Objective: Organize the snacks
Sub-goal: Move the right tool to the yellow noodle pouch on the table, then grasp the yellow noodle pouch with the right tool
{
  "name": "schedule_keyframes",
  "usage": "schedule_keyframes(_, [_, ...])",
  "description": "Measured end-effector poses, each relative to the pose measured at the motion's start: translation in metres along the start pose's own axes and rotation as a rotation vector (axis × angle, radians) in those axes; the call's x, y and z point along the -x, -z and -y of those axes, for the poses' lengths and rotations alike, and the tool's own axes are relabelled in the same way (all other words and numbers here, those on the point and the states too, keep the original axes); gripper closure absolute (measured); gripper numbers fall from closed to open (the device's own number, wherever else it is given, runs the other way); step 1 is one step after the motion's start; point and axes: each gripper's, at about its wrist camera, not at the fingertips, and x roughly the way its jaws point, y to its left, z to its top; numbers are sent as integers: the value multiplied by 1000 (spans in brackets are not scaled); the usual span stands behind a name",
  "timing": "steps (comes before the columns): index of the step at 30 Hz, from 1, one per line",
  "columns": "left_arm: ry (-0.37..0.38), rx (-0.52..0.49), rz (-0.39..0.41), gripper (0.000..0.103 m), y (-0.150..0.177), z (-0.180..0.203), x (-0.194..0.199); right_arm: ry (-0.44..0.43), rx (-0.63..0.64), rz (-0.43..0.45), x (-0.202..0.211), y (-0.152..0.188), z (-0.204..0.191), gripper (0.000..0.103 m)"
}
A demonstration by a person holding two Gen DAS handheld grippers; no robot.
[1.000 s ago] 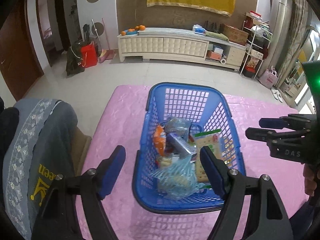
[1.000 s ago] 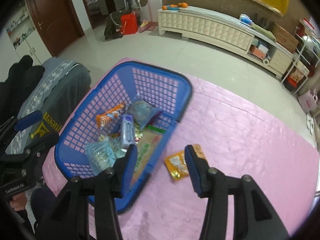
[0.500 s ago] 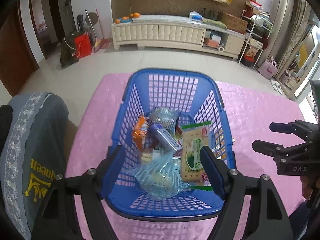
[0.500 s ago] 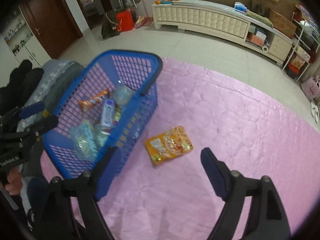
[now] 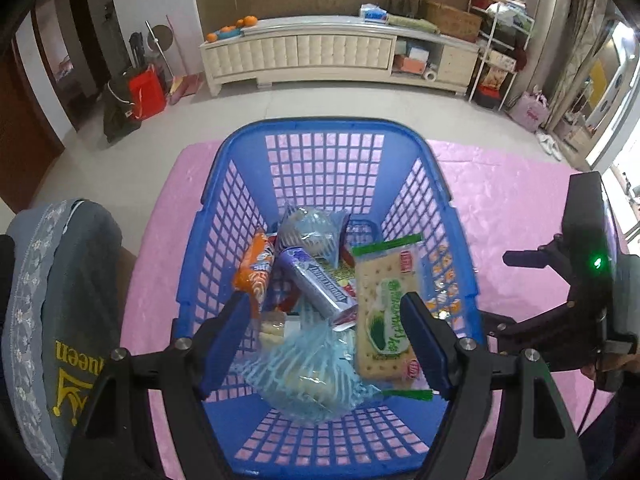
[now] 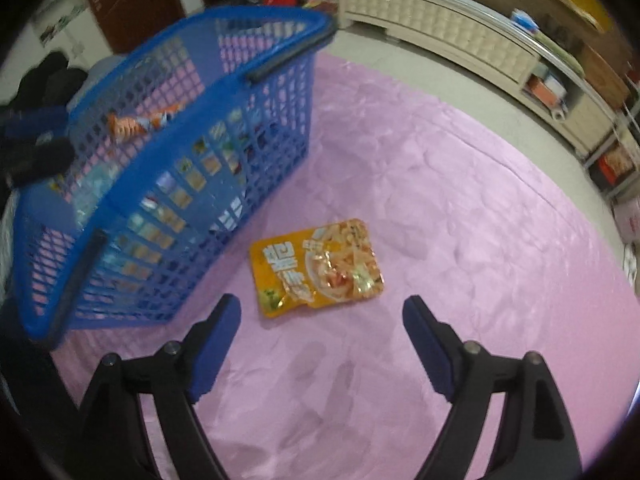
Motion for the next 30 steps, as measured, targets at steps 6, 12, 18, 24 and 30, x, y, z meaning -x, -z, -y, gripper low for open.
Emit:
schedule_keyframes(6, [7,-17,-47,21,-2,-4,-19,1,106,-43,-30,-11,-5,17])
schedule_keyframes(12, [-29,-63,-59,0,0,-1,-30,9,170,-65,-48,-14,-9,17])
schedule_keyframes(18, [-34,-55,-73,0,-2,-3,-36,-64,144,-91,-60,-16,4,7])
schedule_keyframes(24, [-36,-64,-68,0,0,-3,-35,-71,172,-62,-67,-26,3,6])
schedule_keyframes(30, [-30,-45,-77,0,1,-6,-38,-61,173,-73,-68,-26,3,6])
